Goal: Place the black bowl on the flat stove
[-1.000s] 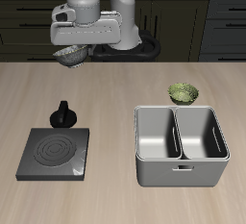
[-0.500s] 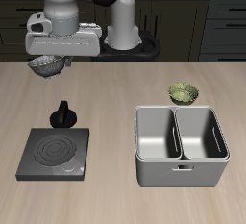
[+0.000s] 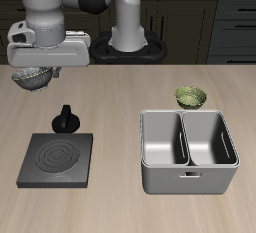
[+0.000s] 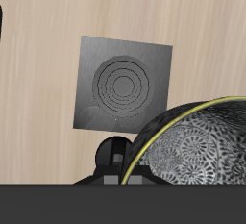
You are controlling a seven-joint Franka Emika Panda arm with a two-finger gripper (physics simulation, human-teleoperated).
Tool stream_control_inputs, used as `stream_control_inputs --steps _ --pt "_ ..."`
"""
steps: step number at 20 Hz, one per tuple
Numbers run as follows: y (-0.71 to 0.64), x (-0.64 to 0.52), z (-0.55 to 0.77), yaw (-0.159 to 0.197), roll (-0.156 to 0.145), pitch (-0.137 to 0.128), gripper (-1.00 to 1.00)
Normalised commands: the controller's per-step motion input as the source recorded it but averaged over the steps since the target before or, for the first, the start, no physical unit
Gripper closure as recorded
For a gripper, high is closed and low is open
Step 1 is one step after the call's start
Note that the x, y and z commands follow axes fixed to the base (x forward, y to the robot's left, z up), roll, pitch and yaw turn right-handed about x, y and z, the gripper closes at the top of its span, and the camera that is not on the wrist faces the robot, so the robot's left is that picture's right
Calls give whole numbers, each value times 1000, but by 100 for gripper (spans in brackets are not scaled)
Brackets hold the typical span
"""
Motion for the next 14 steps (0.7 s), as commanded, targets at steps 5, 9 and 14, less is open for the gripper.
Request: stream_control_inputs --steps 5,9,14 --pt "-135 279 -19 25 -2 14 100" --pt "63 301 18 46 34 6 100" --pt "100 278 50 19 32 3 100"
